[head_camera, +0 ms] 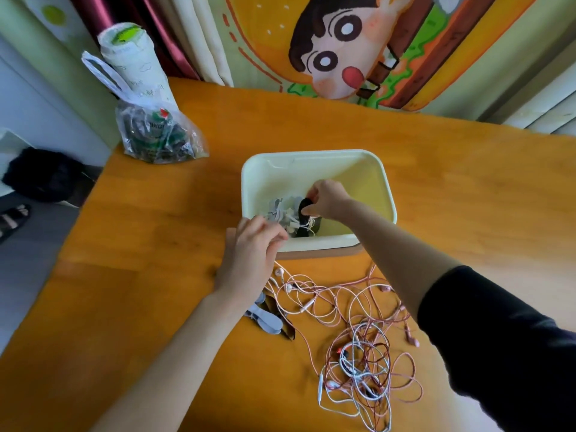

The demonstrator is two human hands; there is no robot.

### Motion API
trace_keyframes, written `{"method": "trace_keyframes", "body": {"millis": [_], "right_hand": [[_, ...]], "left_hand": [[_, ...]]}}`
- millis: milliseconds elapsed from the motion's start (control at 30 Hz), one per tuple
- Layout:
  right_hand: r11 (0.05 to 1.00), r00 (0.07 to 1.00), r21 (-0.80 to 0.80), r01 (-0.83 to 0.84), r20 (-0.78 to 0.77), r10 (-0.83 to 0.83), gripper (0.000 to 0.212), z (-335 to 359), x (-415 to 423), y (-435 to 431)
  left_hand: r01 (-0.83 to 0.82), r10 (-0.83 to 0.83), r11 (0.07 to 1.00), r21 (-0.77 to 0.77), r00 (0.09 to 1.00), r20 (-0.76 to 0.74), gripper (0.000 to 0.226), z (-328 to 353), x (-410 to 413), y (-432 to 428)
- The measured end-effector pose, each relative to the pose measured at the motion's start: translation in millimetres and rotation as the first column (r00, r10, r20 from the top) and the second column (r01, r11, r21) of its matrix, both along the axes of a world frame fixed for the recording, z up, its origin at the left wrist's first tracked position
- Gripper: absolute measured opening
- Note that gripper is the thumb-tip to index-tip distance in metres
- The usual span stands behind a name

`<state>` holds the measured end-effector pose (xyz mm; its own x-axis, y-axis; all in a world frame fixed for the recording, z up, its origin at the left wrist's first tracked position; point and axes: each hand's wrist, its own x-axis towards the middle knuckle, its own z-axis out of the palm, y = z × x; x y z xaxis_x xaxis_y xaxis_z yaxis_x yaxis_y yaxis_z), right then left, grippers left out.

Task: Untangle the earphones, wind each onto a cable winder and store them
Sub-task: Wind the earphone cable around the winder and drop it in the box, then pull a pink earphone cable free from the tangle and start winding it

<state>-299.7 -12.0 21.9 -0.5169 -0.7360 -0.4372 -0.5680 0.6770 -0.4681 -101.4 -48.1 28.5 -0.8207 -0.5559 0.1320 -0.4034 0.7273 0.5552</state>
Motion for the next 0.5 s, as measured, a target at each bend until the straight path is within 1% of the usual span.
{"method": "trace_keyframes", "body": {"millis": [133, 267, 367, 433, 500], "right_hand": [[0.999, 0.999, 0.001, 0.046, 0.008, -0.046, 0.034, -13.6, 1.3, -10.8], [1.000, 1.000, -0.013, 0.004, -0.020, -0.004, 0.031, -12.9, 1.6, -10.9], [0.998, 0.999, -0.064, -0.023, -0.046, 0.020, 0.032, -2.8, 4.6, -4.8], [0.982, 0.998, -0.186, -0.025, -0.068, 0.012, 0.032, 9.7, 10.5, 1.5], [0.919, 0.993, -0.393, -0.008, -0.108, -0.038, 0.027, 24.6, 22.0, 13.4]], "left_hand": [[0.008, -0.008, 1.000, 0.019, 1.000, 0.005, 0.010, -0.6, -0.5, -2.0], [0.011, -0.011, 1.000, 0.017, 1.000, 0.000, 0.011, -0.7, 0.1, -2.7], [0.004, -0.004, 1.000, 0.021, 1.000, 0.006, 0.010, 0.5, 1.2, -3.6], [0.011, -0.011, 1.000, 0.001, 1.000, 0.021, 0.008, 2.2, 1.5, -4.3], [0.021, -0.019, 0.998, -0.055, 0.999, 0.029, 0.010, 4.4, 2.8, -2.1]]}}
